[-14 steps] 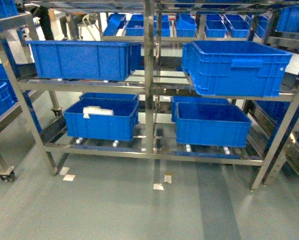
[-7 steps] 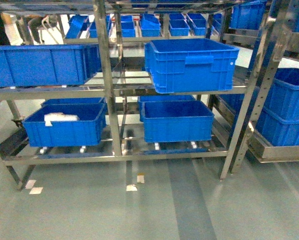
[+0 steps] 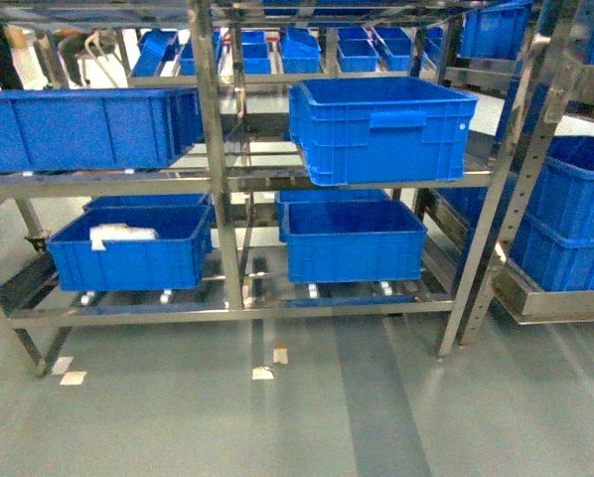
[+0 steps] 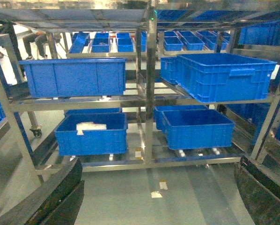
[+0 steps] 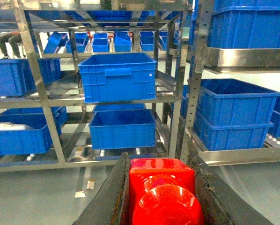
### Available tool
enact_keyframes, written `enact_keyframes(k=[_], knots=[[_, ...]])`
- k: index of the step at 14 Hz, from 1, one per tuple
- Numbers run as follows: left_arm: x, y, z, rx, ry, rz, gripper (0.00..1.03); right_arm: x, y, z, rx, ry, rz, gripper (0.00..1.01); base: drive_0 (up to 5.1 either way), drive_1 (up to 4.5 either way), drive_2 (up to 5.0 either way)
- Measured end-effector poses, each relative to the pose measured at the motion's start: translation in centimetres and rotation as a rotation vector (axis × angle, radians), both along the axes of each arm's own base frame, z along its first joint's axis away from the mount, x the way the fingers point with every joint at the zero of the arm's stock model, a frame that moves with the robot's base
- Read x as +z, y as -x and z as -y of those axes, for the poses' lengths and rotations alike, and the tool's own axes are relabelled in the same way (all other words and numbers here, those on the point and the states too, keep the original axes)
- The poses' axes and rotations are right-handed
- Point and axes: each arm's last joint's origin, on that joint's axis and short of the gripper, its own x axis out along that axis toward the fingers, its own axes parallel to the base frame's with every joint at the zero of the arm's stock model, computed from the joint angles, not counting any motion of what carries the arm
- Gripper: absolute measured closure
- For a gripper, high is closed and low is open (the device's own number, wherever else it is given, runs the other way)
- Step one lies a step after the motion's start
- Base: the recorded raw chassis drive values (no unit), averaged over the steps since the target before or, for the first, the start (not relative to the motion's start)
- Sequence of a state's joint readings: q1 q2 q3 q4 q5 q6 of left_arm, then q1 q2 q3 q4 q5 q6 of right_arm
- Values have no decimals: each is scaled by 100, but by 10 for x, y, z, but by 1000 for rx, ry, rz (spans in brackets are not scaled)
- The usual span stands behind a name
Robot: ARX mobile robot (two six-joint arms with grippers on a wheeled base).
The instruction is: Pick red block from blue box to shelf
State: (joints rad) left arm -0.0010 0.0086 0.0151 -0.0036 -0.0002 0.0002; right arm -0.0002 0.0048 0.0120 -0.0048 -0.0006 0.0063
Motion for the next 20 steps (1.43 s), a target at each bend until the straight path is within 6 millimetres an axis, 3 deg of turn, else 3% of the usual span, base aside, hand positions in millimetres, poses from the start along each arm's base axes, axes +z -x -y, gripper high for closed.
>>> enact_keyframes(k=[10, 20], knots=[[0, 0, 0, 0, 0, 0, 5, 0, 0, 0, 0, 0, 1, 73, -157, -157, -157], [0, 0, 0, 0, 0, 2, 5, 0, 0, 0, 0, 0, -2, 73, -1, 404, -405]])
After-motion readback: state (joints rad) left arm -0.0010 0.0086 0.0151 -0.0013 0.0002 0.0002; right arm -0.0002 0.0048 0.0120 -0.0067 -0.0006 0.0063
